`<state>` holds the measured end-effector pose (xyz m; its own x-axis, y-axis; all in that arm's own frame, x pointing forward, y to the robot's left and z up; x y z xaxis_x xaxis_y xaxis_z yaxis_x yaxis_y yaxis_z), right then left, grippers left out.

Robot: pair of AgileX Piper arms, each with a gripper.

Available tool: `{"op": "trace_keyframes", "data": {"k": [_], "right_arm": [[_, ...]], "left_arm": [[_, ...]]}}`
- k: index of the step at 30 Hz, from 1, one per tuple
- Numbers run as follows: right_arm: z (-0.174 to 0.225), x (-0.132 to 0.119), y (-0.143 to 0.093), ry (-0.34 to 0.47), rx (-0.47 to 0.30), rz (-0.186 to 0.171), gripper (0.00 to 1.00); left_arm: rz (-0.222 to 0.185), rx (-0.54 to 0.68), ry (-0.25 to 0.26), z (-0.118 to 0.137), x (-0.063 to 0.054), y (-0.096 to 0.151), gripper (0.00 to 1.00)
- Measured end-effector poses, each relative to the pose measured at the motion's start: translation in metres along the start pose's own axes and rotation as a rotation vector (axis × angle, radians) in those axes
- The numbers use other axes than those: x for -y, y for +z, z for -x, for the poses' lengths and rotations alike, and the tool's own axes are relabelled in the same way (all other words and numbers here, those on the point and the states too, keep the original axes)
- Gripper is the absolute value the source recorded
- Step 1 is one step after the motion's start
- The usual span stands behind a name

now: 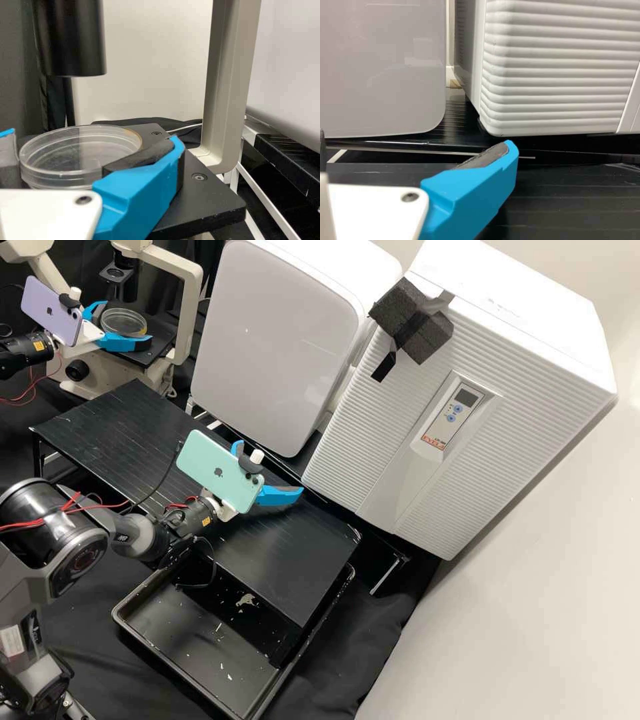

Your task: Place the petri dish on the bench

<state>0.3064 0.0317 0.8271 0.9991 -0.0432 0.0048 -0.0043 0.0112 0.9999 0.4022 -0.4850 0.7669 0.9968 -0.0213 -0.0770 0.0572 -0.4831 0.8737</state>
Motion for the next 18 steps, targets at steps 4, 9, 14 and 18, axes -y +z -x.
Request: {"op": "trace_keyframes", "data": {"k": [4, 9, 14, 18], "right_arm": [[0.0, 0.0, 0.0, 0.0, 0.0, 0.0, 1.0], [0.0, 0.0, 0.0, 0.0, 0.0, 0.0, 1.0], [0.0, 0.0, 0.0, 0.0, 0.0, 0.0, 1.0], [0.0, 0.0, 0.0, 0.0, 0.0, 0.0, 1.0]], "left_arm": [[0.0, 0.0, 0.0, 0.0, 0.0, 0.0, 0.0], [0.007, 0.005, 0.007, -0.0006, 0.0013, -0.0001, 0.0], [0.013, 0.006, 0.011, -0.0009, 0.002, -0.0003, 0.0], [0.029, 0.009, 0.01, -0.0009, 0.0021, 0.0, 0.0]]}}
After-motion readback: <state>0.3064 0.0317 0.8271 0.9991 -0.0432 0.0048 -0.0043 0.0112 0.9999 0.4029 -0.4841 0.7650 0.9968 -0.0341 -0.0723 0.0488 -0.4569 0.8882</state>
